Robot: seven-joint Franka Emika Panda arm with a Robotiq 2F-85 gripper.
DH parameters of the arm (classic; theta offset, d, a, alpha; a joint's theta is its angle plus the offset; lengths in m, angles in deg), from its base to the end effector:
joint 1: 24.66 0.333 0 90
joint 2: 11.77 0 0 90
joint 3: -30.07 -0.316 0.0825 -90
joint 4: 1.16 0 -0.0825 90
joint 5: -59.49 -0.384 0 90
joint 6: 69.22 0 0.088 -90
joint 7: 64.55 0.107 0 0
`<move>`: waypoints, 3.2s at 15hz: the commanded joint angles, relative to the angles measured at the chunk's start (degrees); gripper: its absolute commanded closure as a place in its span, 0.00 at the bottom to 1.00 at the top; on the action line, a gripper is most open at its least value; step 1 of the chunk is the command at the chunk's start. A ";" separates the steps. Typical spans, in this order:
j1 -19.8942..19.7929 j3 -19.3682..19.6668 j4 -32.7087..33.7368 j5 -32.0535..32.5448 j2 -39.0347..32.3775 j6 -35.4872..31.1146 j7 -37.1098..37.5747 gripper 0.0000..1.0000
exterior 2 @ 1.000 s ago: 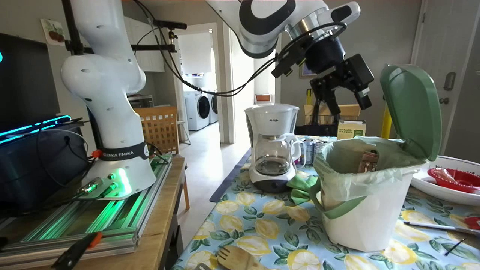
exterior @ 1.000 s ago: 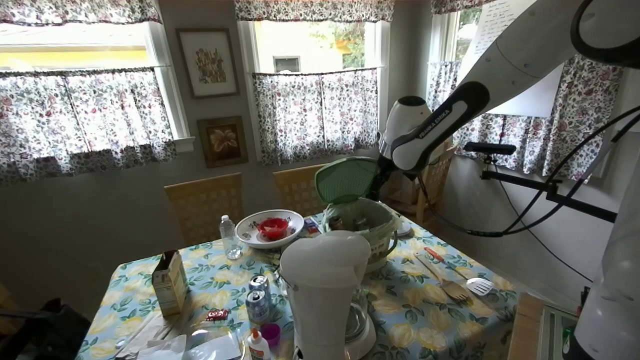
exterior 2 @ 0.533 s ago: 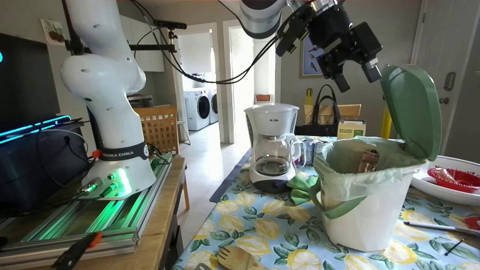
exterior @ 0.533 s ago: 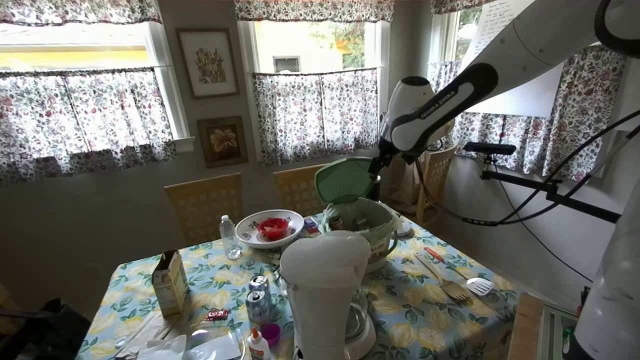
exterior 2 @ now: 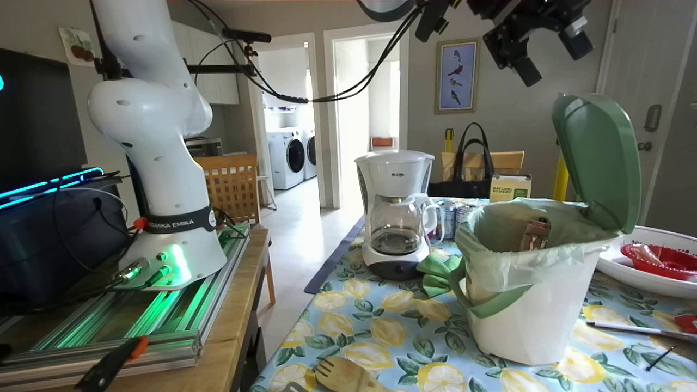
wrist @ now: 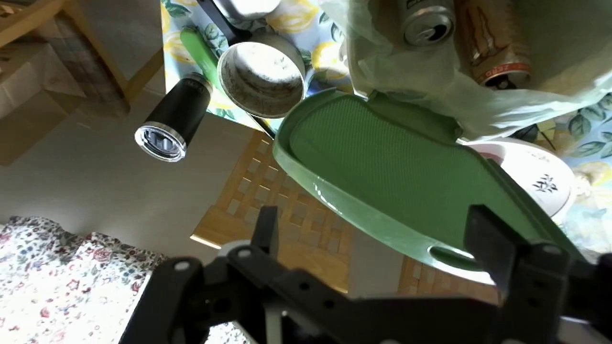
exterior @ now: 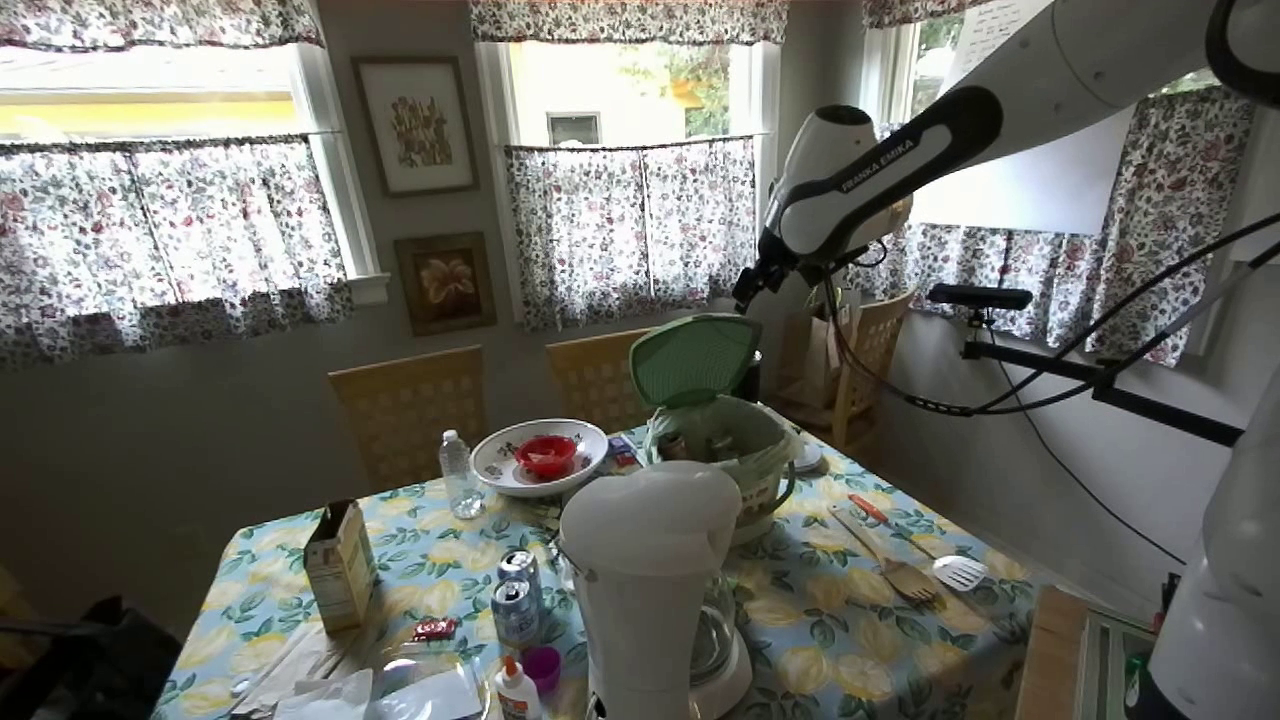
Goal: Open the bin and put the cans inside then close the bin.
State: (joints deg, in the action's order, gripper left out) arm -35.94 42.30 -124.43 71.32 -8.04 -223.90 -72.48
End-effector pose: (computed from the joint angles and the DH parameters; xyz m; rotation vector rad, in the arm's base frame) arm 0.5246 -0.2229 0.4979 2.7414 -0.1604 0.7838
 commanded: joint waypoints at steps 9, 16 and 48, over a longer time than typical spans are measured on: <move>-0.07 -0.04 5.71 -17.28 -7.67 -6.16 -4.53 0.00; -0.81 -0.79 11.26 -24.76 -12.25 -5.56 -7.55 0.00; -2.95 -4.55 14.39 -25.07 -14.36 16.58 -6.61 0.00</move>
State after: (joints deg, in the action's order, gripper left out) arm -39.01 38.06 -107.60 45.36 -25.13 -209.73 -79.01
